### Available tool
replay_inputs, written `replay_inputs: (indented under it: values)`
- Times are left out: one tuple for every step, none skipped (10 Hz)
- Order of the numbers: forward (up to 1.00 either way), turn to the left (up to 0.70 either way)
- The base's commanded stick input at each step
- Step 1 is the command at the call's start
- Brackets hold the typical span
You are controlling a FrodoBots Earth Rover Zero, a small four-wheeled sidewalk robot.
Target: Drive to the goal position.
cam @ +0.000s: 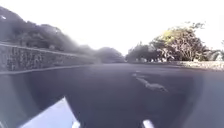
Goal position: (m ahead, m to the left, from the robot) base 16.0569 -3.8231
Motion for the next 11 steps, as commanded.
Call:
replay_inputs:
  values:
    - [0.85, 0.00]
    - [0.85, 0.00]
    - [0.85, 0.00]
    - [0.85, -0.34]
    - [0.85, -0.34]
    - [0.85, -0.30]
    - [0.85, -0.16]
    - [0.85, -0.03]
    - [0.85, 0.00]
    - [0.85, 0.00]
    - [0.85, -0.32]
